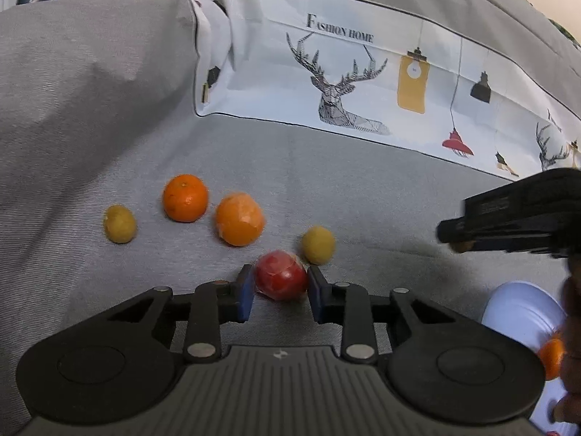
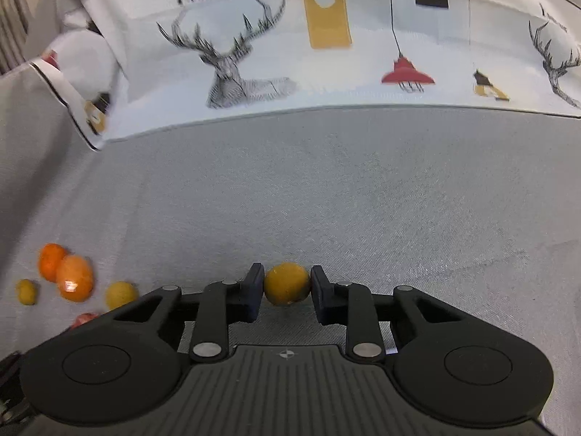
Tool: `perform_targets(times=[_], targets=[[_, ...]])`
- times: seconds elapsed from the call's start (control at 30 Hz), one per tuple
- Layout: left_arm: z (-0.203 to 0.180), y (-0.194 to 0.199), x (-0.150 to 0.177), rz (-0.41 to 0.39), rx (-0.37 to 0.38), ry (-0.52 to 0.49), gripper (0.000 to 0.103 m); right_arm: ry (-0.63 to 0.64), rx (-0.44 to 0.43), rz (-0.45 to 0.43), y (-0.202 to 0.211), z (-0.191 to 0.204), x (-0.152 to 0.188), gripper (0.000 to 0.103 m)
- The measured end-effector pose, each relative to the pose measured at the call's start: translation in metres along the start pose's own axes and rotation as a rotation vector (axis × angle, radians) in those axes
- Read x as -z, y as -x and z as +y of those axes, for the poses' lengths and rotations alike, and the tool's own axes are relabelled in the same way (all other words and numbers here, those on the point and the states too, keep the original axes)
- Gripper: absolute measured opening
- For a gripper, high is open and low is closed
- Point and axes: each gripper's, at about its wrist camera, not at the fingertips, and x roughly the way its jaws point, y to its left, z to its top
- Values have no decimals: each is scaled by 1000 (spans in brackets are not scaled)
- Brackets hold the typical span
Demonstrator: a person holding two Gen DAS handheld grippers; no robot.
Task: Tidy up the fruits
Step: 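Carry the tomato and lime over the blue plate with both tools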
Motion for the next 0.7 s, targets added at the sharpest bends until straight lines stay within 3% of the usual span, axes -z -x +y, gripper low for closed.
perform_targets(times=[0.2, 0.4, 0.63, 0.7], targets=[[3, 21, -2, -39, 42, 6, 34, 43, -60, -112, 71, 3, 14, 29], [-2, 55, 2, -74, 118, -23, 34, 76, -91, -215, 147, -14, 61, 29], [-12, 93, 13, -83, 186, -94, 34, 0, -75, -242, 196, -55, 131, 29], [-13, 104, 18, -74, 208, -99, 34, -11, -71, -253, 206, -62, 137, 29]])
